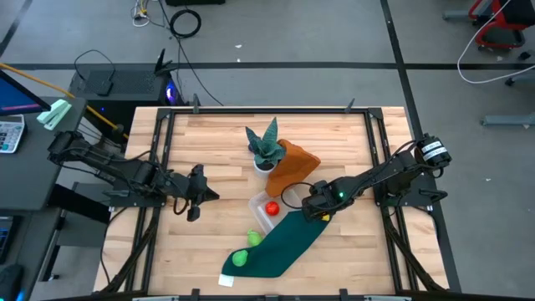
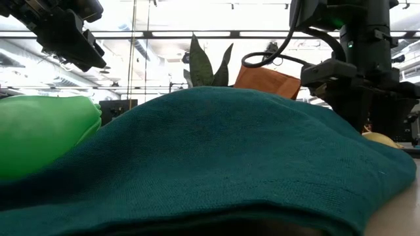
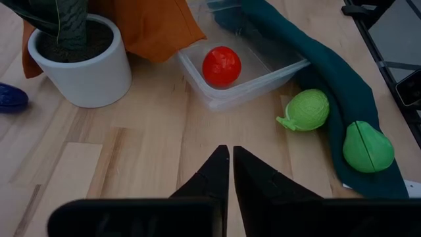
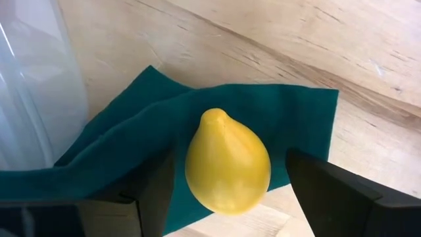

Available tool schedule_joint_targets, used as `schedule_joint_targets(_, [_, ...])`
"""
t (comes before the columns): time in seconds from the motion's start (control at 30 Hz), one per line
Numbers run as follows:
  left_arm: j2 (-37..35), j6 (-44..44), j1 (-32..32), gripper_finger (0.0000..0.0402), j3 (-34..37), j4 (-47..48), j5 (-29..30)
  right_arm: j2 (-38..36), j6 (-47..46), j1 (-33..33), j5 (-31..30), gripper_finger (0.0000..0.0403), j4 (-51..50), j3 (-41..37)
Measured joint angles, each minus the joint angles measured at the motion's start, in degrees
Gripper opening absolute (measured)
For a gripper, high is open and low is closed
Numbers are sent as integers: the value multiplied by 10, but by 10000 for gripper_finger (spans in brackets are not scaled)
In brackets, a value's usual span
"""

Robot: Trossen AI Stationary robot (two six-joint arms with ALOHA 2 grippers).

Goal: Pick and placing Produce into tupperware
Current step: Put the yellow lemon into the transparent bin

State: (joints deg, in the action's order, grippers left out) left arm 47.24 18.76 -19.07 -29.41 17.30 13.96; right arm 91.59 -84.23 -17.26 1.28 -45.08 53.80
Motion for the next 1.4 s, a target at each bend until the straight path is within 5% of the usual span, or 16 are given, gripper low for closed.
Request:
schedule_joint_targets(0.5, [0,1,0,28,0,0,0,0,-42,-11,21,245,62,-50])
schedule_joint_targets(1.03, [0,1,0,26,0,1,0,0,-28,-10,19,160,71,-41])
schedule_joint_targets(1.4, [0,-1,0,34,0,2,2,0,6,-10,19,161,-35,15])
